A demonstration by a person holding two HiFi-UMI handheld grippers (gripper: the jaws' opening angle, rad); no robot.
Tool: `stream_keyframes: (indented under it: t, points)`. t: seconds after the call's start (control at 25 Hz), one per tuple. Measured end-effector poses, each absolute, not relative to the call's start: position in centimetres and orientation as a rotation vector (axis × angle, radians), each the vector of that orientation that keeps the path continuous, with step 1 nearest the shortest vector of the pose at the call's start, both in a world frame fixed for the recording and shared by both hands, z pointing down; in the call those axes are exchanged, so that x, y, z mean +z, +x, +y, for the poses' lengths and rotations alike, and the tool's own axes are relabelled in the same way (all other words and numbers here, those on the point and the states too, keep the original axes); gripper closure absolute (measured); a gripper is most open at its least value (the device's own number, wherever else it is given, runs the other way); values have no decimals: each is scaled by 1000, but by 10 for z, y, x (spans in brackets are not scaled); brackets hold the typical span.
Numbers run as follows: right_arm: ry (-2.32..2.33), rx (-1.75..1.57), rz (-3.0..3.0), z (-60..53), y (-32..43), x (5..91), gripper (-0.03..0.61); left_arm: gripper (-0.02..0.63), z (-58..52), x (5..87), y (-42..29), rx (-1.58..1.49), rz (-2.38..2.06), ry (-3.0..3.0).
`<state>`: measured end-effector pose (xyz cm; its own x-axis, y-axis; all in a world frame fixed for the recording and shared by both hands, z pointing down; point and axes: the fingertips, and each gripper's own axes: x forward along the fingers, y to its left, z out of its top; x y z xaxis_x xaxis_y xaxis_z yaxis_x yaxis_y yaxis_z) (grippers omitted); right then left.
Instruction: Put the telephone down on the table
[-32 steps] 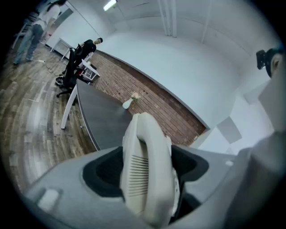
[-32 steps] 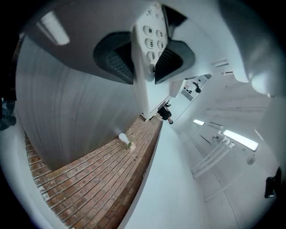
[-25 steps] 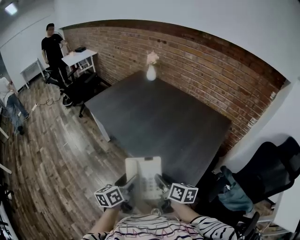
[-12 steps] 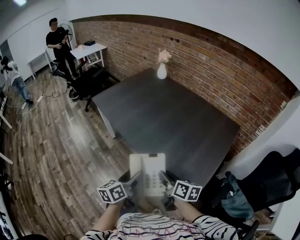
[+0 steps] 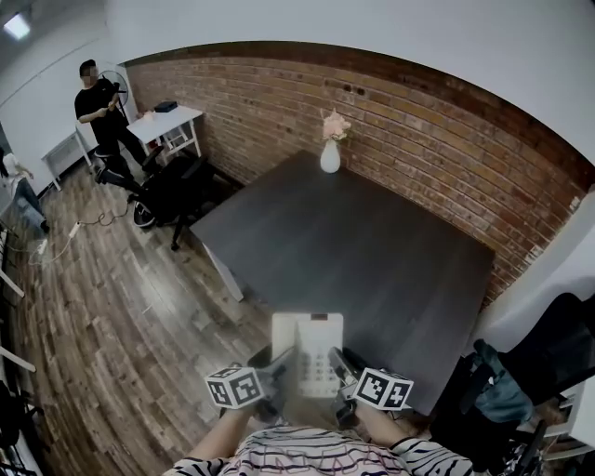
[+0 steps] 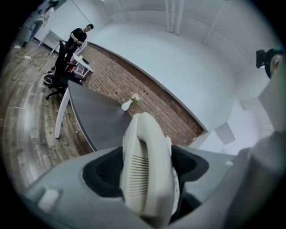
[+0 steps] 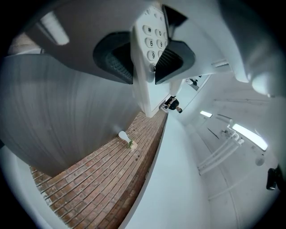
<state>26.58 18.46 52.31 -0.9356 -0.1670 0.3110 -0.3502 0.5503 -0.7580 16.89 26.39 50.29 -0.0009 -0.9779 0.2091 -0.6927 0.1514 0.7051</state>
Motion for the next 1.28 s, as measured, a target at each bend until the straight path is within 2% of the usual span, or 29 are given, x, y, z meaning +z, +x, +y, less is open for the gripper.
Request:
stream_keyframes:
  t: [0.52, 1.28]
  points:
    - [582, 1384, -2566, 184, 159, 530, 430, 281, 253, 511, 54, -478, -1655, 1667]
    - [622, 1411, -2542, 15, 52, 539, 431, 279, 80, 521, -56, -463, -1617, 1673]
